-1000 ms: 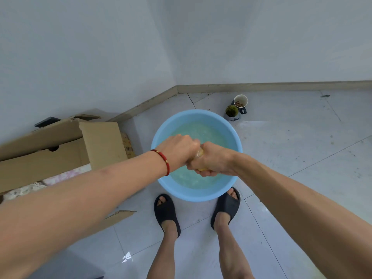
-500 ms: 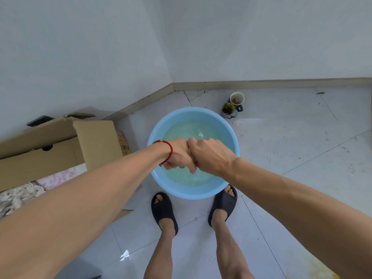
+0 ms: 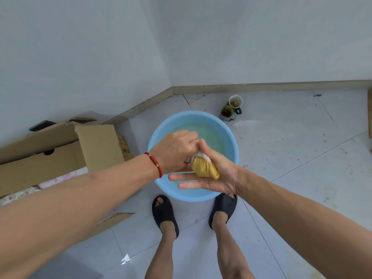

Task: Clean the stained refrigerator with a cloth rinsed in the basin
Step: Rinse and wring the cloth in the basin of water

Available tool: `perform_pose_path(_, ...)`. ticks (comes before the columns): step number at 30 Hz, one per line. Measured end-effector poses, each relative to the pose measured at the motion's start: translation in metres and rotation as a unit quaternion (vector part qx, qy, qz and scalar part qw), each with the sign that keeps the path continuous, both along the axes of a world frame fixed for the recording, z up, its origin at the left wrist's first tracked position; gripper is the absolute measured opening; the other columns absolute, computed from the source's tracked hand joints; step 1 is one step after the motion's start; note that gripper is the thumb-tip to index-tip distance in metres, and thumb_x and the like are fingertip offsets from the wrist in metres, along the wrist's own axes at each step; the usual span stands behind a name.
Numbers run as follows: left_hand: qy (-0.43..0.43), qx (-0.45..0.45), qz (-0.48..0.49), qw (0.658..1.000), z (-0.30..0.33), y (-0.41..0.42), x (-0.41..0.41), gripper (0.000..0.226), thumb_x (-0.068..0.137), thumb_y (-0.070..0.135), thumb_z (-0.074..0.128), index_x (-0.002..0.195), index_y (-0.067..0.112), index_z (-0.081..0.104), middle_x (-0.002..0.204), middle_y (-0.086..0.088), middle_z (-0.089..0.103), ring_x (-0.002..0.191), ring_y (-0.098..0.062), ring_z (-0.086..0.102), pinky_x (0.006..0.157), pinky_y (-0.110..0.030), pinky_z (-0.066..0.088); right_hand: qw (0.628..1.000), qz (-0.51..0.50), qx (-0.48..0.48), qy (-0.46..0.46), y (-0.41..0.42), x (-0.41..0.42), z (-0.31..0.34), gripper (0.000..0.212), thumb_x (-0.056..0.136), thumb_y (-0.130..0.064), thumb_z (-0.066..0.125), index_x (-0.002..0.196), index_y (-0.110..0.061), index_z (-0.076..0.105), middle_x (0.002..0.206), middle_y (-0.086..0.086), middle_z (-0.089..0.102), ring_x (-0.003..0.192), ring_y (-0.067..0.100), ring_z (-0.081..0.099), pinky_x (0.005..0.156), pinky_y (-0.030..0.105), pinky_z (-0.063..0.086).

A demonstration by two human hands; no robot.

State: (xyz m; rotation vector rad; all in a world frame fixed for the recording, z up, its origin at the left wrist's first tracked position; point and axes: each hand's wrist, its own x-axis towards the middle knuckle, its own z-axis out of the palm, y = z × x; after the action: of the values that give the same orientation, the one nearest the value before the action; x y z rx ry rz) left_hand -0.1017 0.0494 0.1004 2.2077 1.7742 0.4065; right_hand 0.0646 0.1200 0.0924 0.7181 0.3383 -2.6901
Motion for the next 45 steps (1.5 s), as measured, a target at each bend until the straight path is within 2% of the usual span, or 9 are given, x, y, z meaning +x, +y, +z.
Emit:
perform_pose_path(2, 0.029, 0.018, -0.052, 0.998, 0.005, 0.002, -0.010, 0.007, 0.085, 0.016, 0.069, 0.085, 0.009, 0.067, 0.075, -0.005, 0.055, 0.059, -0.025, 0.051, 0.047, -0.036, 0.045, 0.998, 0.037, 0.034, 0.024, 0.004, -0.008, 0.010, 0.067, 0.085, -0.044, 0.073, 0.132, -0.001, 0.052, 0.115, 0.021, 0.072, 0.086, 0.023, 0.075, 0.059, 0.020, 0.059)
perform_pose_path(5, 0.086, -0.047, -0.117, 0.988, 0.018, 0.006, -0.021, 0.022, 0.067, 0.001, 0.078, 0.079, 0.009, 0.061, 0.068, -0.006, 0.056, 0.050, -0.026, 0.053, 0.040, -0.028, 0.032, 0.964, 0.150, 0.217, 0.010, 0.015, -0.021, 0.024, 0.022, 0.094, -0.009, 0.066, 0.112, -0.006, 0.053, 0.078, 0.005, 0.060, 0.055, 0.009, 0.045, 0.042, 0.014, 0.033)
perform_pose_path(10, 0.211, -0.256, -0.051, 0.942, 0.061, 0.018, -0.002, 0.013, 0.085, 0.015, 0.062, 0.098, 0.015, 0.060, 0.088, -0.006, 0.066, 0.079, -0.034, 0.064, 0.059, -0.033, 0.034, 0.782, 0.263, 0.556, -0.101, 0.009, -0.035, 0.040, 0.009, 0.086, -0.012, 0.068, 0.084, -0.007, 0.062, 0.061, 0.001, 0.056, 0.052, 0.016, 0.051, 0.047, 0.025, 0.042)
perform_pose_path(15, 0.117, -0.322, 0.093, 0.935, 0.094, 0.021, 0.003, 0.023, 0.077, 0.008, 0.063, 0.063, 0.014, 0.045, 0.061, -0.003, 0.045, 0.066, -0.032, 0.054, 0.054, -0.031, 0.038, 0.592, 0.293, 0.743, -0.103, 0.006, -0.042, 0.073, 0.007, 0.083, -0.022, 0.066, 0.080, -0.017, 0.062, 0.069, -0.004, 0.060, 0.072, 0.026, 0.063, 0.059, 0.033, 0.049)
perform_pose_path(23, -0.109, -0.330, 0.293, 0.890, 0.168, 0.010, 0.007, 0.028, 0.076, -0.002, 0.056, 0.053, 0.010, 0.044, 0.051, -0.005, 0.043, 0.049, -0.020, 0.041, 0.042, -0.026, 0.027, 0.340, 0.319, 0.884, -0.029, 0.013, -0.049, 0.159, 0.018, 0.090, -0.010, 0.055, 0.107, -0.010, 0.048, 0.096, 0.010, 0.067, 0.086, 0.040, 0.067, 0.062, 0.038, 0.034)
perform_pose_path(30, -0.284, -0.340, 0.358, 0.822, 0.237, 0.001, 0.003, 0.015, 0.058, -0.013, 0.057, 0.059, 0.001, 0.053, 0.047, 0.000, 0.036, 0.035, -0.011, 0.025, 0.042, -0.017, 0.021, 0.219, 0.315, 0.923, 0.014, 0.016, -0.052, 0.240, 0.027, 0.092, -0.007, 0.053, 0.118, -0.011, 0.047, 0.083, 0.007, 0.061, 0.070, 0.038, 0.068, 0.046, 0.031, 0.015)
perform_pose_path(34, -0.329, -0.362, 0.329, 0.808, 0.262, -0.007, -0.008, 0.019, 0.057, -0.010, 0.057, 0.071, 0.003, 0.055, 0.061, -0.007, 0.037, 0.042, -0.015, 0.023, 0.045, -0.024, 0.020, 0.261, 0.315, 0.913, -0.015, 0.009, -0.056, 0.273, 0.031, 0.094, -0.018, 0.060, 0.121, -0.017, 0.045, 0.096, 0.005, 0.063, 0.078, 0.036, 0.067, 0.053, 0.035, 0.032)
perform_pose_path(41, -0.328, -0.326, 0.175, 0.869, 0.309, -0.013, -0.045, 0.029, 0.072, 0.028, 0.084, 0.097, 0.026, 0.070, 0.076, 0.004, 0.066, 0.061, -0.010, 0.056, 0.054, -0.029, 0.049, 0.513, 0.213, 0.822, -0.128, 0.003, -0.043, 0.320, 0.051, 0.067, -0.045, 0.085, 0.109, -0.023, 0.063, 0.104, -0.004, 0.063, 0.090, 0.024, 0.064, 0.080, 0.045, 0.056)
perform_pose_path(45, -0.424, -0.270, 0.109, 0.858, 0.336, -0.016, -0.053, 0.040, 0.082, 0.023, 0.085, 0.118, 0.020, 0.069, 0.110, -0.012, 0.072, 0.093, -0.012, 0.068, 0.079, -0.036, 0.062, 0.685, 0.065, 0.706, -0.166, -0.019, -0.007, 0.351, 0.040, 0.078, -0.051, 0.084, 0.105, -0.024, 0.072, 0.087, -0.010, 0.074, 0.078, 0.010, 0.068, 0.071, 0.031, 0.057)
